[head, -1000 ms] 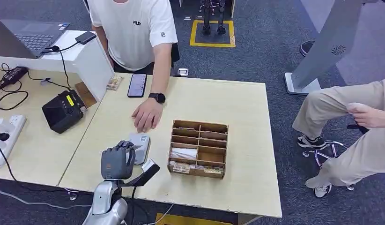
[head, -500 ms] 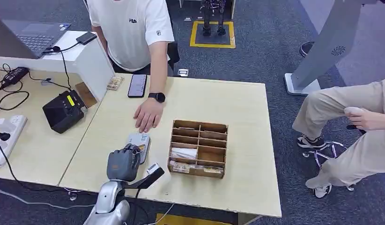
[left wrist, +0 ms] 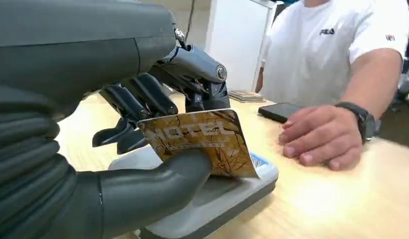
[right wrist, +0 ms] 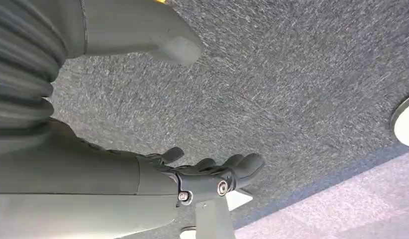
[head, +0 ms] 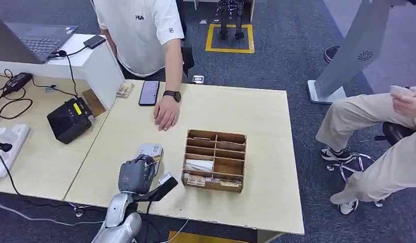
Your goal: Pass the card to the sensor for recognition and then transmit it.
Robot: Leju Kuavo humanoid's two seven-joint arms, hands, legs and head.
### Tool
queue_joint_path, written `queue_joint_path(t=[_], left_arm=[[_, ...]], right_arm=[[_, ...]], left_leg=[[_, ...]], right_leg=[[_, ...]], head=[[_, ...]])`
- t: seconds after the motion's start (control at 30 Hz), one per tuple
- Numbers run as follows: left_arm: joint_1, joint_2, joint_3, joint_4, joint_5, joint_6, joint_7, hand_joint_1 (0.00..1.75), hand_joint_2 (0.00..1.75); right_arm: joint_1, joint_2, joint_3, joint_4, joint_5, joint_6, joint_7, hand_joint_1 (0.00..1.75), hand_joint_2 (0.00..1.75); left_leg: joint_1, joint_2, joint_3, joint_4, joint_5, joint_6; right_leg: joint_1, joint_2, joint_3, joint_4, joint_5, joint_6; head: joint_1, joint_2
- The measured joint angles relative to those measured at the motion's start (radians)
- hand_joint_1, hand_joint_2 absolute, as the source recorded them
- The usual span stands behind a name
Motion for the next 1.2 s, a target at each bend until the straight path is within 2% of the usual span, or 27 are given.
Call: queue_joint_path(t=[0.1, 0.13, 0.27, 0.4, 0.7, 1.07, 1.2], left_arm=[[0.018, -0.024, 0.002, -0.066, 0.219, 0.015, -0.109, 1.75, 1.75], [0.021, -0.034, 0.004, -0.090, 0.280, 0.009, -0.129, 1.75, 1.75], [0.025, -0.057, 0.005, -0.192, 0.408, -0.009, -0.157, 1.75, 1.75], [-0.001, -0.062, 0.005, -0.251, 0.431, -0.012, -0.139, 1.75, 1.75], [-0.082, -0.063, 0.005, -0.266, 0.510, -0.034, -0.089, 1.75, 1.75], [-0.147, -0.061, 0.005, -0.219, 0.557, -0.026, -0.096, 1.75, 1.75], [-0.184, -0.060, 0.008, -0.177, 0.564, -0.018, -0.076, 1.75, 1.75]], right_arm=[[0.000, 0.000, 0.000, -0.001, -0.001, 0.000, 0.002, 0.00, 1.75], [0.000, 0.000, 0.000, -0.001, 0.000, 0.000, 0.002, 0.00, 1.75], [0.000, 0.000, 0.000, -0.003, 0.002, 0.000, 0.002, 0.00, 1.75], [0.000, 0.000, 0.000, -0.003, 0.020, 0.000, 0.001, 0.00, 1.75], [-0.001, 0.000, 0.000, -0.003, 0.044, 0.000, -0.010, 0.00, 1.75], [-0.001, 0.000, 0.000, -0.001, 0.050, 0.000, -0.025, 0.00, 1.75], [-0.001, 0.000, 0.000, 0.000, 0.061, 0.000, -0.017, 0.00, 1.75]], left_leg=[[0.000, -0.001, 0.000, 0.000, 0.000, 0.000], [0.000, -0.001, -0.001, 0.000, 0.000, 0.000], [0.000, -0.001, -0.002, 0.000, 0.001, 0.001], [0.000, -0.001, -0.003, 0.000, 0.001, 0.001], [0.000, -0.001, -0.003, 0.000, 0.001, 0.001], [0.000, -0.001, -0.004, 0.000, 0.001, 0.001], [0.000, -0.001, -0.004, 0.000, 0.001, 0.001]], right_leg=[[0.000, -0.001, -0.001, 0.000, 0.000, 0.000], [0.000, -0.001, -0.001, 0.000, 0.000, 0.000], [0.000, -0.001, -0.003, 0.000, 0.000, 0.000], [0.000, -0.001, -0.003, 0.000, 0.000, 0.000], [0.000, -0.001, -0.004, 0.000, 0.000, 0.000], [0.000, -0.001, -0.004, 0.000, 0.000, 0.000], [0.000, -0.001, -0.005, 0.000, 0.000, 0.000]], head=[[0.000, 0.000], [0.000, 0.000], [0.000, 0.000], [0.000, 0.000], [0.000, 0.000], [0.000, 0.000], [0.000, 0.000]])
